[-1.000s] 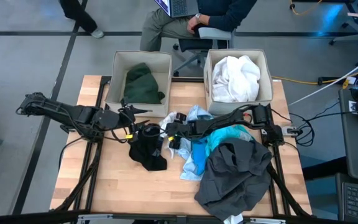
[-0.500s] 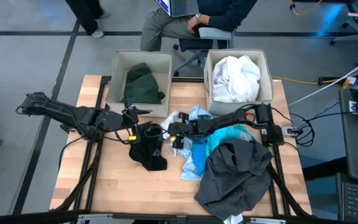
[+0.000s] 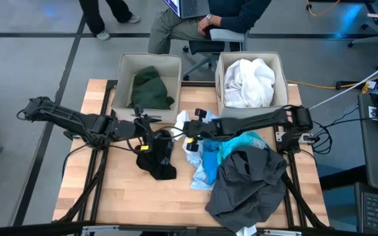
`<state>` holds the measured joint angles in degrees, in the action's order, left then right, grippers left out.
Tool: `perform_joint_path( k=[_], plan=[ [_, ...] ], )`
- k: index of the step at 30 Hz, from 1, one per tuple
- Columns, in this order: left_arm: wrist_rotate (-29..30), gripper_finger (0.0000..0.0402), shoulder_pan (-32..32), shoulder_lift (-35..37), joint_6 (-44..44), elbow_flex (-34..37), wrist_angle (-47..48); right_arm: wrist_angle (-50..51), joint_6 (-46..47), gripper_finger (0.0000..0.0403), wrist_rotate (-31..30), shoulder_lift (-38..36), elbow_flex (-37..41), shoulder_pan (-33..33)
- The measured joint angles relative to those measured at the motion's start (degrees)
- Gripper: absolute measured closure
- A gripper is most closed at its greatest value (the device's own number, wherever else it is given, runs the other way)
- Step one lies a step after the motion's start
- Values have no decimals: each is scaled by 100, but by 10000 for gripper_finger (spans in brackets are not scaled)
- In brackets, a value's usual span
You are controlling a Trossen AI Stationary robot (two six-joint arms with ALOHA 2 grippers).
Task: Sort clothes
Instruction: Put the white boxers into the right laundry organizer
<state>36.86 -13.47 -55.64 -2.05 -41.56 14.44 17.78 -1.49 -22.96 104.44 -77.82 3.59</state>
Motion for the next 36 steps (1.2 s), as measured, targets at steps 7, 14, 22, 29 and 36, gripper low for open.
perform_joint_path(
  k=[7, 14, 22, 29, 36],
  plan=[
    [1, 222, 2, -19, 11, 0, -11, 360, -181, 352, 1, -852, -2, 72],
    [1, 222, 2, -19, 1, 0, -13, 666, -214, 353, -306, -1655, -7, 51],
    [1, 222, 2, -20, -4, 0, -31, 1045, -401, 351, -1057, -2469, -9, 51],
    [2, 222, 2, -21, -4, 0, -28, 1271, -913, 345, -2174, -3078, -9, -96],
    [0, 222, 2, -21, 8, 0, 4, 2003, -750, 344, -2399, -3646, -8, -994]
  ],
)
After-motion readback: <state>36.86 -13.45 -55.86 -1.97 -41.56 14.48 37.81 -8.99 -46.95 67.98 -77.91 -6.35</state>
